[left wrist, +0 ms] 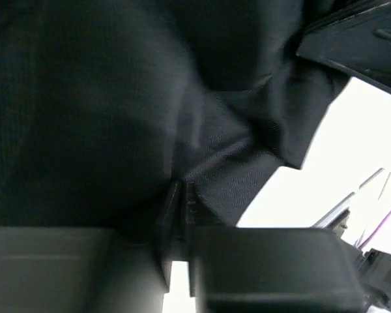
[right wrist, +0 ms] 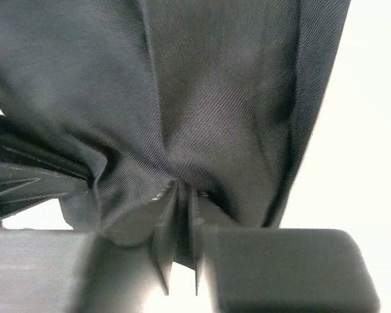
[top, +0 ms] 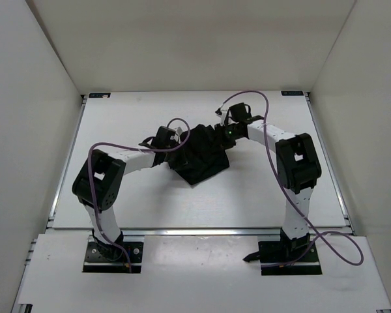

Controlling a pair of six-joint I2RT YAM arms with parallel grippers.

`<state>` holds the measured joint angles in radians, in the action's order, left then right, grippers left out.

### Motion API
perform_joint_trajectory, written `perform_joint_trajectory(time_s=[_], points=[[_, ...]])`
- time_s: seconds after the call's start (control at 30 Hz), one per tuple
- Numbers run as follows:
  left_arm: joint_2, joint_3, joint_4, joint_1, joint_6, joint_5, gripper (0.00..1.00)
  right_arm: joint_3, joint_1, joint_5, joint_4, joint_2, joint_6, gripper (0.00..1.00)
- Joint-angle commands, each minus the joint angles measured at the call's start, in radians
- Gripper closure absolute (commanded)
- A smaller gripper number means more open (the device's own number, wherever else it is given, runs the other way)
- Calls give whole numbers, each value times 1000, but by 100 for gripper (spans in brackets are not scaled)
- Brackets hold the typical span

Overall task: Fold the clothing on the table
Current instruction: Fold the skirt

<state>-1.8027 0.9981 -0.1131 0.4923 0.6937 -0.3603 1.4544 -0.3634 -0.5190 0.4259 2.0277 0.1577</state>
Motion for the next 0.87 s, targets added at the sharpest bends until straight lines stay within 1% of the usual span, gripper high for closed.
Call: perform_joint_trajectory(time_s=[0.0, 0.03, 0.07, 0.1, 0.13, 0.17, 0.23, 0.27, 0.3, 0.33, 0.4, 0.47, 0.5, 0.53, 0.57, 0.6, 0.63, 0.7, 0.73, 0.83], points=[[46, 114, -105, -29, -36, -32, 73, 107, 67, -134, 2, -64, -1, 86], [63, 166, -147, -35, -54, -37, 54, 139, 81, -141, 13, -92, 9, 73], [78, 215, -193, -40, -72, -42, 47, 158, 89, -144, 40, -101, 20, 60], [106, 235, -207, -52, -85, -31, 37, 197, 101, -147, 48, -130, 28, 55], [136, 264, -242, -60, -97, -20, 29, 208, 109, -150, 60, -167, 35, 43], [155, 283, -278, -73, -115, -13, 24, 211, 116, -144, 68, -182, 40, 33], [236, 304, -339, -96, -149, 30, 22, 216, 116, -92, 103, -253, 1, 27], [253, 306, -394, -104, -180, 87, 21, 205, 106, -51, 140, -283, -10, 23], [290, 300, -445, -113, -215, 154, 21, 198, 87, 44, 178, -305, -33, 21], [327, 291, -473, -124, -230, 187, 20, 169, 74, 125, 192, -337, -61, 20], [377, 234, -560, -153, -288, 292, 18, 77, 67, 201, 202, -394, -95, 19], [462, 182, -605, -196, -321, 354, 16, -55, 93, 211, 197, -469, -69, 20], [483, 137, -623, -211, -330, 385, 15, -90, 115, 197, 192, -498, -61, 22], [524, 94, -631, -213, -348, 399, 11, -151, 148, 166, 185, -515, -38, 23], [564, 82, -642, -219, -353, 435, 7, -226, 162, 156, 169, -564, -14, 23], [578, 56, -658, -218, -367, 464, 2, -268, 165, 155, 151, -592, -7, 22], [604, 36, -671, -212, -372, 478, 2, -351, 179, 158, 113, -645, 9, 21], [640, -2, -685, -208, -367, 448, 2, -481, 193, 148, 73, -739, 35, 21], [670, -33, -675, -210, -359, 411, 1, -503, 208, 140, 60, -759, 40, 20], [732, -120, -645, -192, -346, 374, 1, -588, 236, 140, 48, -840, 62, 22]])
